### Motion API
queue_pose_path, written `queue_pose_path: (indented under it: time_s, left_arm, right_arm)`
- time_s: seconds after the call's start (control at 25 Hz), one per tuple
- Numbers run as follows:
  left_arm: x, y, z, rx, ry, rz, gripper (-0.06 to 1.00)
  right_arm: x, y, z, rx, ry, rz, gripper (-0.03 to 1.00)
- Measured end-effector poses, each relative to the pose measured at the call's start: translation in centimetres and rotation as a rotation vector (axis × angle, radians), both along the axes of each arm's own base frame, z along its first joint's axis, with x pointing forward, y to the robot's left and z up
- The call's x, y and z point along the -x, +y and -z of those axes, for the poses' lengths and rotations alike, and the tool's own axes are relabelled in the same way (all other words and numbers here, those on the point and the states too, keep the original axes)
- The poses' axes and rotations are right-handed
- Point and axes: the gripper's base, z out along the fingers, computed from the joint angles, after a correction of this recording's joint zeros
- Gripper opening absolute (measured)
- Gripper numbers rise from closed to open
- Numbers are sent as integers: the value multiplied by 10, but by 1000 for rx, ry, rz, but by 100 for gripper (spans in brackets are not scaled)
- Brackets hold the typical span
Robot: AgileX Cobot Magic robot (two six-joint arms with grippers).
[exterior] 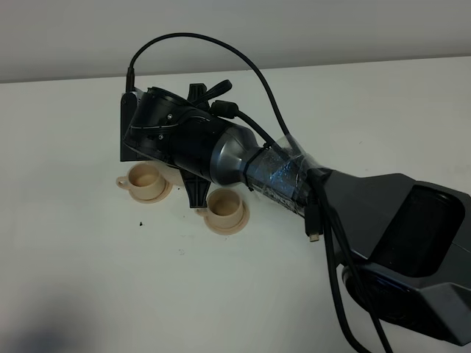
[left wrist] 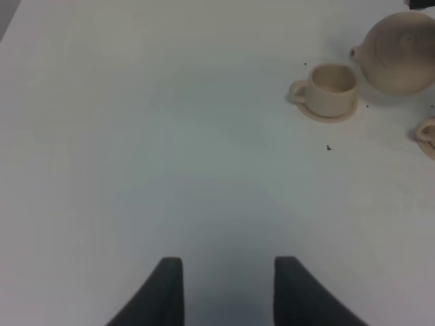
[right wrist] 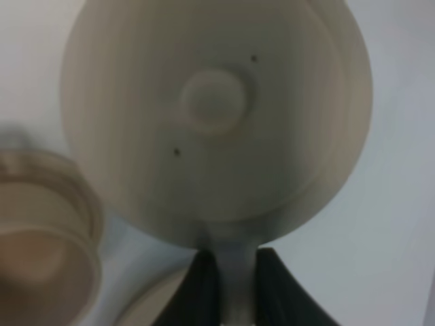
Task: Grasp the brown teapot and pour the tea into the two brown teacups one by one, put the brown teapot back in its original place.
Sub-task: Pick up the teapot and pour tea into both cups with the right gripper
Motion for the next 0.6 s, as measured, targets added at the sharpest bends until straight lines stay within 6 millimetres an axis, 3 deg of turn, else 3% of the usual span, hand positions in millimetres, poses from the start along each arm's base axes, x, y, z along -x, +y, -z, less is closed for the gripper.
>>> queue_pose_path:
  time_s: [0.28, 0.6]
  left_arm:
    - [0, 0, 0, 0, 0, 0, 37]
    - [0, 0, 0, 0, 0, 0, 37]
  right_arm:
    - [0, 4, 9, 45, -41, -33, 13]
    - [1, 6, 7, 74, -88, -52, 13]
